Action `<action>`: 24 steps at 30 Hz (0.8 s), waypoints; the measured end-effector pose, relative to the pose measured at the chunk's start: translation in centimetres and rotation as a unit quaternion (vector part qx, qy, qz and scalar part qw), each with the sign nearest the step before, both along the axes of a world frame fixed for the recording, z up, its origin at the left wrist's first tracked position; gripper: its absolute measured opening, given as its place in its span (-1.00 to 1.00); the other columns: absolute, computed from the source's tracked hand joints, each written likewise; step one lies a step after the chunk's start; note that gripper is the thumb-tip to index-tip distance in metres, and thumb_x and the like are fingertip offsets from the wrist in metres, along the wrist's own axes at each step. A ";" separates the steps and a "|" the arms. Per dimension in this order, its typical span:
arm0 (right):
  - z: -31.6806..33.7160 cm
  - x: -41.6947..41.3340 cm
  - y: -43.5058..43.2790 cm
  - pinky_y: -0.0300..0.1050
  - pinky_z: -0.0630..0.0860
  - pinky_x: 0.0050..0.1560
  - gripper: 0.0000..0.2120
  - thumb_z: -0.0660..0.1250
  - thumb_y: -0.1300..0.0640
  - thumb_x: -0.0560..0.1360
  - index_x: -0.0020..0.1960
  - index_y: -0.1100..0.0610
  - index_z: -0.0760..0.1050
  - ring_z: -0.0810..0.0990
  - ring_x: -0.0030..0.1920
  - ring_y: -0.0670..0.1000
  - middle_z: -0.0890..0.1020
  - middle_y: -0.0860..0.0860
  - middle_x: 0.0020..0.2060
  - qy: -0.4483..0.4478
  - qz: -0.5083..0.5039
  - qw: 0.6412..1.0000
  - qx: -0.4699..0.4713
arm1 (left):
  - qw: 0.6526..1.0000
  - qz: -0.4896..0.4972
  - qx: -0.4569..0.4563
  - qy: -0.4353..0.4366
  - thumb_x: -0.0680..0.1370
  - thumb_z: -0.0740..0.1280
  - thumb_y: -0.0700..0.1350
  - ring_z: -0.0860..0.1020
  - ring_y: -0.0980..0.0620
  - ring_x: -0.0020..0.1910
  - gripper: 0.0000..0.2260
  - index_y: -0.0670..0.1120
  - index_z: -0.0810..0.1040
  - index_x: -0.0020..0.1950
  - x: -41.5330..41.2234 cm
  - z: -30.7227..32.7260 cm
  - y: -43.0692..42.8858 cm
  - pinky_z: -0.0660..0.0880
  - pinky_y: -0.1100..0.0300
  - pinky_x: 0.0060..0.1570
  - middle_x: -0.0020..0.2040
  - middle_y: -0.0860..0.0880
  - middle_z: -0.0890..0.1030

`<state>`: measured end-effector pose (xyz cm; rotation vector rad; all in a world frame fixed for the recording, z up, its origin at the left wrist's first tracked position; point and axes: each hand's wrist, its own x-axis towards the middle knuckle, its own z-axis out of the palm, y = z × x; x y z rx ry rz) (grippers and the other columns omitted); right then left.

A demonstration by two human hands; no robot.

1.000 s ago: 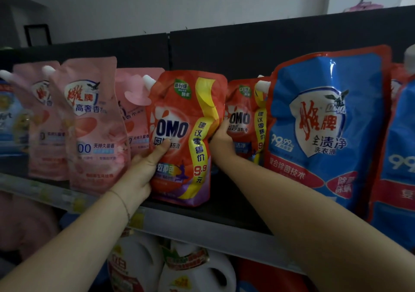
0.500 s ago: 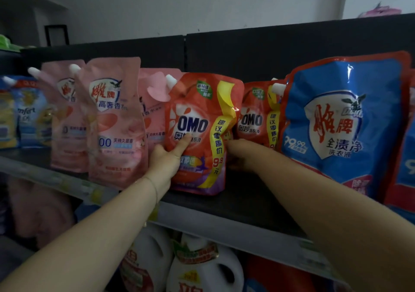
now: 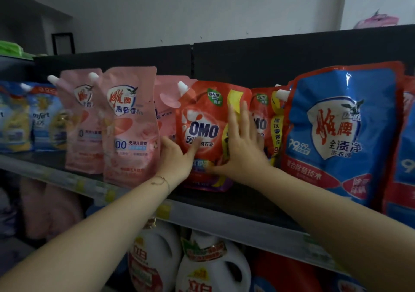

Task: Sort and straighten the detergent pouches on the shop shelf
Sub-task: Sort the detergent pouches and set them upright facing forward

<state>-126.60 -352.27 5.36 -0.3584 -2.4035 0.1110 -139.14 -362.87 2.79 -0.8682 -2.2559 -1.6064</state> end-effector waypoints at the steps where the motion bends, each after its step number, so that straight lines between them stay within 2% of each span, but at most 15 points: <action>1: 0.0 0.0 -0.2 0.21 -0.22 0.40 0.36 0.53 -0.25 0.24 0.45 0.00 -0.56 -0.46 0.47 0.10 -0.53 0.00 0.42 -0.017 -0.008 0.997 0.074 | 0.999 0.004 -0.002 0.041 0.48 0.33 0.21 0.31 -0.09 0.37 -0.27 -0.24 0.12 0.38 0.1 0.1 -0.5 0.26 0.05 0.35 0.38 -0.17 0.31; 3: 0.1 -0.2 -0.3 0.20 -0.29 0.39 0.34 0.49 -0.27 0.28 0.45 0.09 -0.56 -0.54 0.42 0.12 -0.57 0.06 0.39 -0.051 -0.015 0.984 0.168 | 0.991 -0.009 -0.037 0.131 0.46 0.43 0.07 0.20 -0.06 0.42 -0.21 -0.20 0.03 0.46 0.4 0.3 -1.5 0.19 0.04 0.43 0.41 -0.14 0.20; 5: -0.1 -0.7 -0.6 0.19 -0.34 0.39 0.31 0.46 -0.29 0.29 0.47 0.14 -0.53 -0.56 0.40 0.13 -0.56 0.11 0.40 -0.079 -0.024 0.972 0.218 | 0.967 -0.039 -0.127 0.216 0.39 0.47 0.02 0.00 -0.05 0.50 -0.04 -0.13 -0.14 0.52 0.7 0.3 -2.2 0.03 0.03 0.50 0.51 -0.07 -0.03; 6: -0.2 -1.1 -0.7 0.18 -0.38 0.37 0.31 0.45 -0.30 0.29 0.47 0.17 -0.51 -0.56 0.40 0.14 -0.55 0.14 0.41 -0.093 -0.029 0.968 0.232 | 0.950 -0.054 -0.186 0.246 0.37 0.49 0.04 -0.15 -0.01 0.53 0.07 -0.08 -0.28 0.53 0.8 0.3 -2.4 -0.09 0.05 0.50 0.53 -0.01 -0.22; 8: -0.6 -1.7 -1.0 0.17 -0.43 0.34 0.33 0.44 -0.33 0.28 0.47 0.20 -0.51 -0.57 0.40 0.17 -0.52 0.17 0.42 -0.119 -0.039 0.962 0.242 | 0.903 -0.064 -0.292 0.310 0.36 0.48 0.06 -0.43 0.04 0.47 0.18 -0.02 -0.52 0.45 0.4 0.4 -2.5 -0.25 0.04 0.45 0.44 0.08 -0.53; 10: -0.9 -2.3 -1.2 0.18 -0.45 0.31 0.33 0.42 -0.36 0.28 0.47 0.21 -0.50 -0.57 0.39 0.20 -0.51 0.19 0.42 -0.132 -0.050 0.962 0.235 | 0.860 -0.045 -0.364 0.356 0.41 0.45 0.04 -0.55 0.02 0.40 0.16 -0.03 -0.61 0.36 -0.3 0.3 -2.4 -0.34 0.03 0.42 0.36 0.04 -0.64; 12: -1.0 -2.9 -1.1 0.20 -0.45 0.30 0.31 0.41 -0.35 0.29 0.47 0.22 -0.50 -0.56 0.39 0.23 -0.49 0.18 0.43 -0.143 -0.054 0.961 0.231 | 0.835 -0.004 -0.397 0.380 0.47 0.41 -0.01 -0.57 0.00 0.38 0.09 -0.08 -0.60 0.36 -1.0 0.2 -2.1 -0.42 0.08 0.37 0.35 -0.03 -0.65; 15: -0.8 -3.9 -0.8 0.23 -0.46 0.26 0.31 0.41 -0.34 0.30 0.48 0.20 -0.50 -0.53 0.41 0.26 -0.46 0.16 0.46 -0.152 -0.059 0.954 0.251 | 0.815 0.056 -0.416 0.399 0.53 0.32 -0.14 -0.51 -0.05 0.41 -0.04 -0.15 -0.55 0.36 -1.8 0.1 -1.0 -0.39 0.08 0.38 0.40 -0.12 -0.56; 20: -0.3 -5.2 0.7 0.26 -0.46 0.27 0.32 0.41 -0.40 0.24 0.47 0.03 -0.53 -0.53 0.41 0.24 -0.45 0.10 0.46 -0.176 -0.045 0.944 0.277 | 0.789 0.096 -0.488 0.361 0.42 0.44 0.12 -0.35 -0.12 0.49 0.13 -0.21 -0.47 0.43 -2.0 0.8 0.5 -0.23 -0.02 0.49 0.41 -0.18 -0.48; 24: -0.1 -6.0 1.5 0.25 -0.44 0.29 0.28 0.37 -0.45 0.23 0.47 -0.05 -0.53 -0.57 0.36 0.22 -0.46 0.10 0.47 -0.181 -0.049 0.937 0.294 | 0.787 0.133 -0.497 0.342 0.48 0.40 0.08 -0.31 -0.16 0.51 0.06 -0.23 -0.48 0.42 -1.8 0.9 1.2 -0.23 -0.01 0.46 0.47 -0.24 -0.42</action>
